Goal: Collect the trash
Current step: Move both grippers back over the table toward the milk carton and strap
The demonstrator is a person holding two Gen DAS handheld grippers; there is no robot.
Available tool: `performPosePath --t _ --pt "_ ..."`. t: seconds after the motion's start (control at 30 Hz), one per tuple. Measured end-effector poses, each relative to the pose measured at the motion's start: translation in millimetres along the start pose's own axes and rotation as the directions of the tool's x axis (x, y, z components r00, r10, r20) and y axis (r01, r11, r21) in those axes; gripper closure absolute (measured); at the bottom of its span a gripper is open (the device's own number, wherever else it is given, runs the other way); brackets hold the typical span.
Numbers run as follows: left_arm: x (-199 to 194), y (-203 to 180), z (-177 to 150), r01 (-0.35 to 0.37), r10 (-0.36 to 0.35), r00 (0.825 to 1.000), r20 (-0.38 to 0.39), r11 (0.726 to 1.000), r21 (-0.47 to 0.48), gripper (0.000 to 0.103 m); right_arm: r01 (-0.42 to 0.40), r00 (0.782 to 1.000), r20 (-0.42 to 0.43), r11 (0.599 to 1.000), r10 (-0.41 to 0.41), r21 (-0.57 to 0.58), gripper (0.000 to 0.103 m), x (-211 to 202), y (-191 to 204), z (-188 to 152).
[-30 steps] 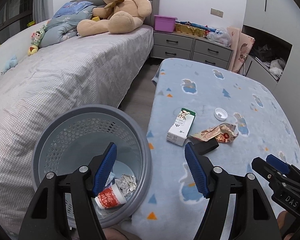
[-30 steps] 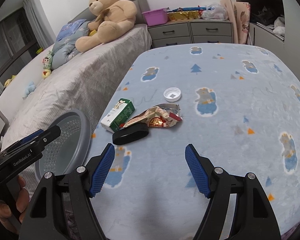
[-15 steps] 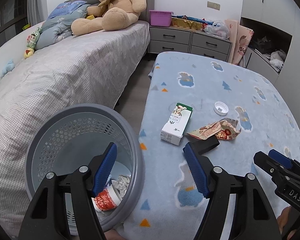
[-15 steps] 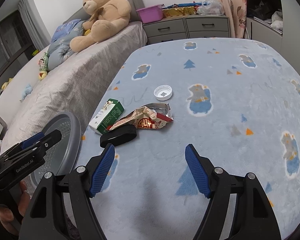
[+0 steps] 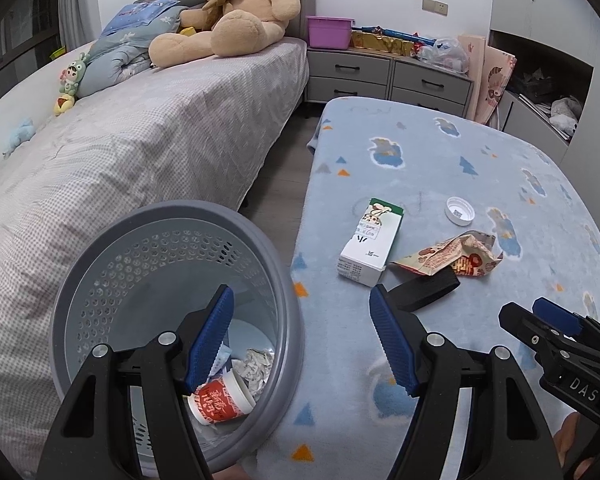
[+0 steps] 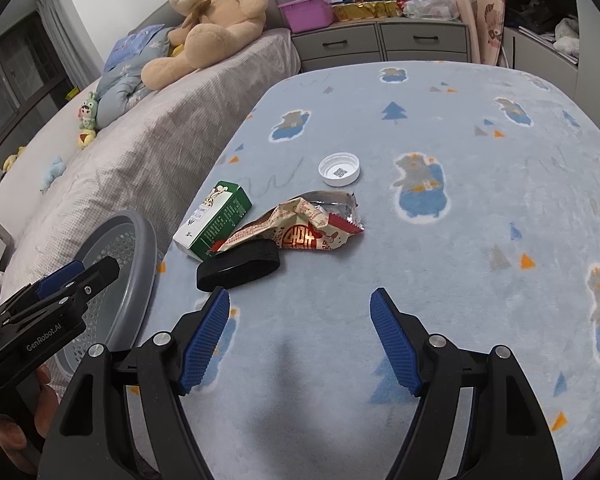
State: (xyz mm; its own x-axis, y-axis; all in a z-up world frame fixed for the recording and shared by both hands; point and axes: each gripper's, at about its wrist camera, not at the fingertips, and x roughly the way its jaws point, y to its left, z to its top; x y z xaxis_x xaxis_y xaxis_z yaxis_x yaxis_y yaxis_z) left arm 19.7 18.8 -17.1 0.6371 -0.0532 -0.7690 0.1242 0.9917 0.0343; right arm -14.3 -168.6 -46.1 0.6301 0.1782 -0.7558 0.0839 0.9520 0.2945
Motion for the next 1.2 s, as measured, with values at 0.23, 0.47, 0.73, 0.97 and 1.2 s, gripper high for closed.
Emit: performPosePath --t 0.23,0.47,0.73,0.97,1.2 --pt "4 6 -1 -0.009 0.009 1.000 -0.002 1.000 -0.018 0.035 -0.008 1.000 -0.027 1.000 0.008 -0.017 0.032 15 9 0" --pt "6 12 -2 -0.017 0.017 1.000 -0.008 0.999 -0.042 0.035 -0.014 0.999 -0.041 0.999 0.012 -0.050 0.031 29 22 5" --pt "4 22 -1 -0.030 0.030 1.000 -0.003 0.997 -0.075 0.035 -0.023 0.998 -0.052 0.997 0.020 -0.070 0.025 45 35 12" --pt "4 28 -1 -0.027 0.027 1.000 -0.005 0.995 -0.091 0.035 -0.003 0.998 -0.066 0.996 -0.003 -0.088 0.025 60 44 14" --pt "3 29 -1 -0.024 0.023 1.000 -0.005 0.995 -0.095 0.035 0.005 0.998 -0.061 0.995 -0.011 -0.098 0.026 69 51 17"
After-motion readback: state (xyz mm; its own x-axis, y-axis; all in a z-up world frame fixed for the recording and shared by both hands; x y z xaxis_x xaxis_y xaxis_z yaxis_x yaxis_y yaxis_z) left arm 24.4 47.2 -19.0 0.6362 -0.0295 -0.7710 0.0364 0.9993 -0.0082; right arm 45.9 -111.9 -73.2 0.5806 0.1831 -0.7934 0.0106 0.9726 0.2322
